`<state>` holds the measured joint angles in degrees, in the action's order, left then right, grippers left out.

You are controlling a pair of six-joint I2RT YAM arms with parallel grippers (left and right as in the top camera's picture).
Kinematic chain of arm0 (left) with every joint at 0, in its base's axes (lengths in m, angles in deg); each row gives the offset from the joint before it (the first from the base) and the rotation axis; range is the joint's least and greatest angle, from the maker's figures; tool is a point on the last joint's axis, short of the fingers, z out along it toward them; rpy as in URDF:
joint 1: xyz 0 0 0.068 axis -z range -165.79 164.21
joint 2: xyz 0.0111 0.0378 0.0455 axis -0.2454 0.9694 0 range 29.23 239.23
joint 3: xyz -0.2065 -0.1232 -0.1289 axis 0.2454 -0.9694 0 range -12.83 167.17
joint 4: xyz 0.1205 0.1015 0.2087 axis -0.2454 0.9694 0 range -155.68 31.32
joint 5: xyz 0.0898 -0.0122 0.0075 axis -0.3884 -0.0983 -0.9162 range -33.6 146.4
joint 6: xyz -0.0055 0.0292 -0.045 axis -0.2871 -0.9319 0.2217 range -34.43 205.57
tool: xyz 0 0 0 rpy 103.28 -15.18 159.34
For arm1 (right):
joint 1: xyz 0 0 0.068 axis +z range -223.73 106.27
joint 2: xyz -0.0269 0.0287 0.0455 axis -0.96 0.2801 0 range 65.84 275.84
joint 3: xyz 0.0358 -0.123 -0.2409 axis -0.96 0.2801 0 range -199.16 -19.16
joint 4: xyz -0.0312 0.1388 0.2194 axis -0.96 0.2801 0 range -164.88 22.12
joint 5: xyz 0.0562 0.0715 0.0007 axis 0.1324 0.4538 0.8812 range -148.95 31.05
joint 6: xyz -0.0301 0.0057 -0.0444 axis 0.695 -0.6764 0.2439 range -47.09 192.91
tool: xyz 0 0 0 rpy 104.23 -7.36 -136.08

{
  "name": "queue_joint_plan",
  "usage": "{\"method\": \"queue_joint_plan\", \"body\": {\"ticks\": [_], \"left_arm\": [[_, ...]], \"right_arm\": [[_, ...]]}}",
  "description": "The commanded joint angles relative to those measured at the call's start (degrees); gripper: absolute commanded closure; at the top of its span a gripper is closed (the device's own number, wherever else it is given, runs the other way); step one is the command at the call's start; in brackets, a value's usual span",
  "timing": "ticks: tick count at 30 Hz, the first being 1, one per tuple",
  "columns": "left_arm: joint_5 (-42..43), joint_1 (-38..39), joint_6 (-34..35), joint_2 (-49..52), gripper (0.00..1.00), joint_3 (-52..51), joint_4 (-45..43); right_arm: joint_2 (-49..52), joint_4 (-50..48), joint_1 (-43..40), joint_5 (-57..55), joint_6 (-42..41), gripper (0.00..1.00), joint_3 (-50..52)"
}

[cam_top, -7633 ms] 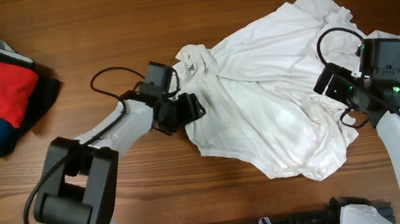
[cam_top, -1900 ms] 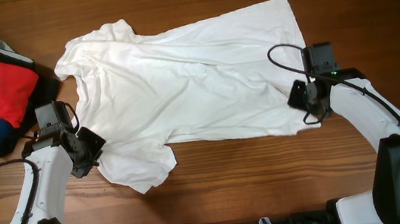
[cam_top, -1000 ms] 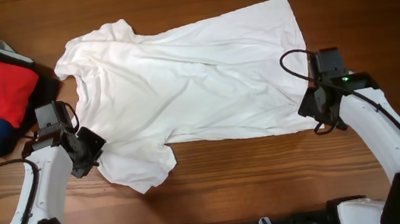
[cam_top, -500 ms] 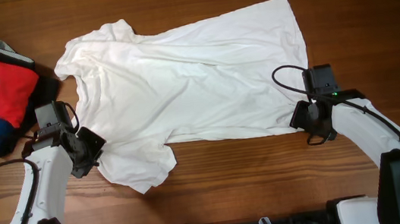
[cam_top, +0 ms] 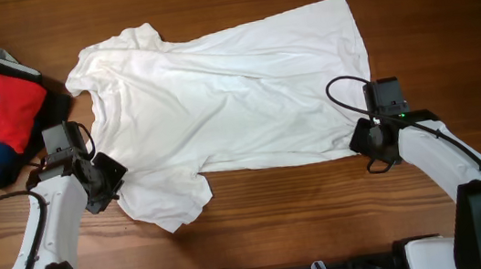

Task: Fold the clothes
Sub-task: 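Move the right gripper to the T-shirt's lower-right hem corner and grasp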

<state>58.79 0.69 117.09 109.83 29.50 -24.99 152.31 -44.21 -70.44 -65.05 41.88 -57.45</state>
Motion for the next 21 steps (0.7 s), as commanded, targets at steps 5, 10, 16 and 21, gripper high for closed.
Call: {"method": "queue_joint_plan", "body": {"ticks": [5,10,16,21], "left_arm": [[-0.5,-0.3,-1.1,-0.2,0.94,0.0,-0.2],[-0.5,-0.3,-1.1,-0.2,0.94,0.0,-0.2],[-0.5,-0.3,-1.1,-0.2,0.94,0.0,-0.2],[-0.5,-0.3,-1.1,-0.2,0.94,0.0,-0.2]], "right_arm": [[1.8,6.1,0.0,-3.8,-10.0,0.47,2.2],[1.7,3.8,0.0,-4.2,-11.3,0.45,2.2],[-0.5,2.5,0.0,-4.6,-11.5,0.44,2.2],[-6.5,2.6,0.0,-5.5,-9.9,0.43,2.1]]}}
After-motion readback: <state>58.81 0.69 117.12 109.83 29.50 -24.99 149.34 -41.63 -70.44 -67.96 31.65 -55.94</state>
